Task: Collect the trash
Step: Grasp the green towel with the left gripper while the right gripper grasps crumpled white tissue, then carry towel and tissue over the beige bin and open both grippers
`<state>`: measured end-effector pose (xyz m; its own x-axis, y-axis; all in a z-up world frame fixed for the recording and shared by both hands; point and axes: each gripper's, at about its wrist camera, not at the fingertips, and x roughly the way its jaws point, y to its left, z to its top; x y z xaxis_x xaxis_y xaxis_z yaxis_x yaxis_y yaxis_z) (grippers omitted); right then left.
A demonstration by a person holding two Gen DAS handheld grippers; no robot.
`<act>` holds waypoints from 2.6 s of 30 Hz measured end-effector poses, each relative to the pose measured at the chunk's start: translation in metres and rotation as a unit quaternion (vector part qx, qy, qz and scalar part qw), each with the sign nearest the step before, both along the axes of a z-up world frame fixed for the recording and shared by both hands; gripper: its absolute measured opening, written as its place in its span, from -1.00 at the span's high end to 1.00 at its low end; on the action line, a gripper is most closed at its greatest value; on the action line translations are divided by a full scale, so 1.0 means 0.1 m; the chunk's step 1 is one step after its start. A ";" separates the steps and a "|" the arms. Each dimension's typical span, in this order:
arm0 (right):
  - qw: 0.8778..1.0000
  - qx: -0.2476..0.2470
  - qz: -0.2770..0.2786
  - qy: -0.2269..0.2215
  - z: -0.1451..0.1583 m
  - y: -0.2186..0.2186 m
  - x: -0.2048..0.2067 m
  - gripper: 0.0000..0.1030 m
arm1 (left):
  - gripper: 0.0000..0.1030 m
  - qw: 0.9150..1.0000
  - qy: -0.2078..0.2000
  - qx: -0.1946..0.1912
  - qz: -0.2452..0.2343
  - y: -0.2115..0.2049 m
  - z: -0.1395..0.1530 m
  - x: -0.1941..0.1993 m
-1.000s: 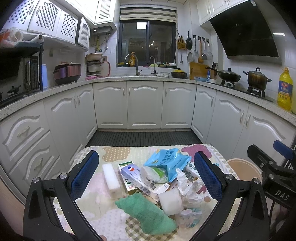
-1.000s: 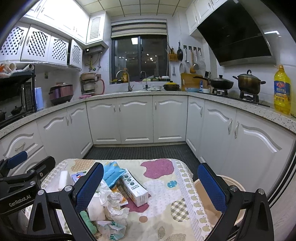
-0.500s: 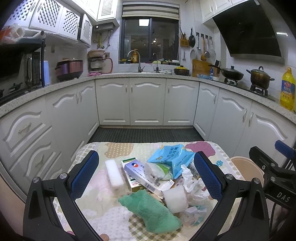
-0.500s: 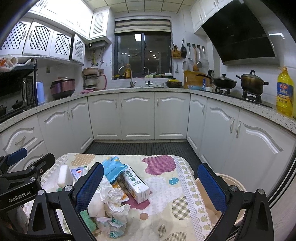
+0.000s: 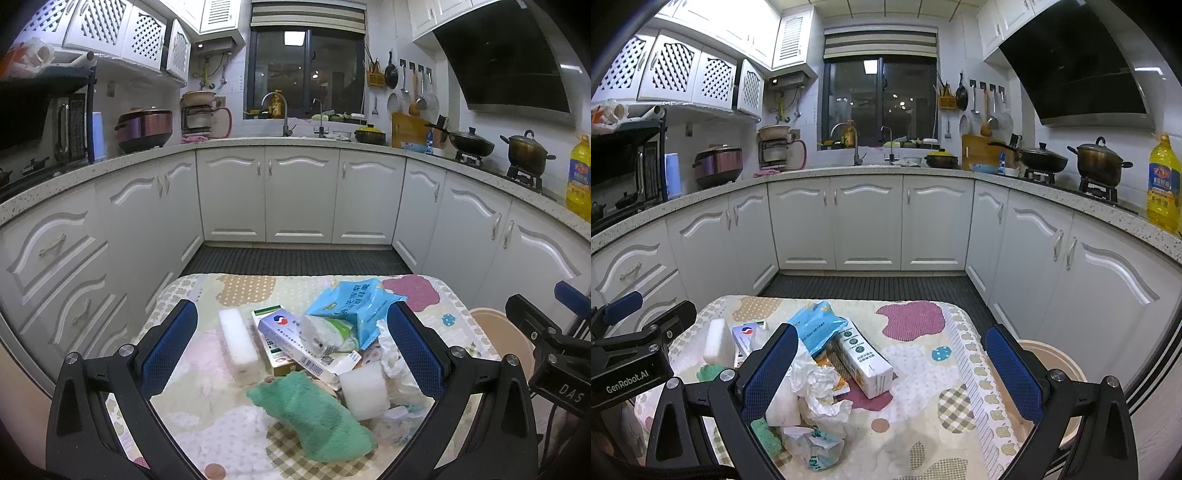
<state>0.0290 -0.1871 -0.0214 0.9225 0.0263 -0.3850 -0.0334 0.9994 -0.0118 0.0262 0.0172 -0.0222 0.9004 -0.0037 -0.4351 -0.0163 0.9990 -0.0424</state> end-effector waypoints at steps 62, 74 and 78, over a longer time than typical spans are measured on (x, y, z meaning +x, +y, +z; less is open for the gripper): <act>0.961 0.147 0.208 0.108 -0.15 -0.07 0.48 0.73 | 0.50 0.965 0.197 -0.101 -0.140 0.38 -0.37 0.21; 0.971 0.171 0.141 0.089 -0.08 -0.82 0.33 0.73 | 0.50 0.951 0.189 -0.116 -0.218 -0.26 0.00 0.35; 0.974 0.176 0.112 0.087 -0.12 -1.12 0.30 0.73 | 0.50 0.943 0.196 -0.114 -0.243 -0.62 0.03 0.46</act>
<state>0.0594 -0.2986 -0.0331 0.8000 0.3782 -0.4657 -0.2218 0.9077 0.3561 0.0727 -0.0447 -0.0191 0.5384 -0.5081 -0.6723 0.3821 0.8583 -0.3426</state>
